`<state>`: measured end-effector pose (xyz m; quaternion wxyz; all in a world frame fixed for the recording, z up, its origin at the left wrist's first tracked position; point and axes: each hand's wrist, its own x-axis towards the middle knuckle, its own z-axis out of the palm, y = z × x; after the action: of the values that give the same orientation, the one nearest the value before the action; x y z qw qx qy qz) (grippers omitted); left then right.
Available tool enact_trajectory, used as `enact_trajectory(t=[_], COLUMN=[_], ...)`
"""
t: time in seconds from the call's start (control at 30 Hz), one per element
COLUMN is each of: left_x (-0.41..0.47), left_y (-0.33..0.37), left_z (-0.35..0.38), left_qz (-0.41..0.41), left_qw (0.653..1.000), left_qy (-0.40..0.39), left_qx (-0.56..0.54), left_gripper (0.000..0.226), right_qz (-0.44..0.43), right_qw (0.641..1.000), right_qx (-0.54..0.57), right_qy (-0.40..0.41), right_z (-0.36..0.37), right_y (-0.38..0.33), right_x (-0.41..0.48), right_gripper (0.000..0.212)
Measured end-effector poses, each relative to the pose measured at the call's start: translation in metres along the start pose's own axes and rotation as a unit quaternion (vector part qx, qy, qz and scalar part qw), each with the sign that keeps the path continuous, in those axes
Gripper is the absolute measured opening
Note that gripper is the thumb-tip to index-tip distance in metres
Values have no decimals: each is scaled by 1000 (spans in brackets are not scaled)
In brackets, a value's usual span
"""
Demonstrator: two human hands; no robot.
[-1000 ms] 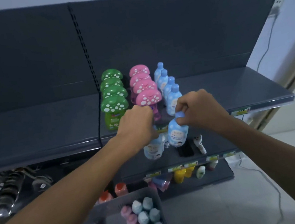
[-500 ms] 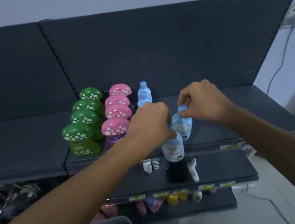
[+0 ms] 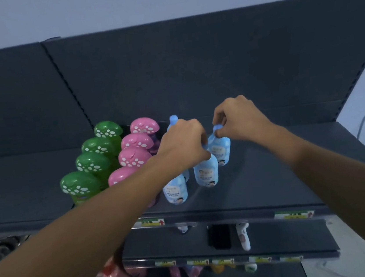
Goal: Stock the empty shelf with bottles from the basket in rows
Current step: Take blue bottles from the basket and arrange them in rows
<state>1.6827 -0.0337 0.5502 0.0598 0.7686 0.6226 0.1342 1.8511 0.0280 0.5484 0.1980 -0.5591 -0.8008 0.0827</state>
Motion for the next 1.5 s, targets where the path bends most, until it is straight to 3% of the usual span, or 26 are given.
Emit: enact_trajectory(t=[0.7,1.07,1.5], left_x=[83,93,88], left_y=[-22,-27,-31], left_z=[27,32,39], left_qz=[-79,-76,-69], left_qw=[997,997,997], left_qy=[-7,5,7], left_qx=[-3,-13,-45], left_gripper=[28,34,23], right_qz=[-1,5,8], right_qw=[999,999,999], right_qx=[16,29,29], right_qy=[-38,-45,-41], right_z=[47,48,51], right_y=[22,16,17], right_x=[96,105,107], right_gripper=[21,17,13])
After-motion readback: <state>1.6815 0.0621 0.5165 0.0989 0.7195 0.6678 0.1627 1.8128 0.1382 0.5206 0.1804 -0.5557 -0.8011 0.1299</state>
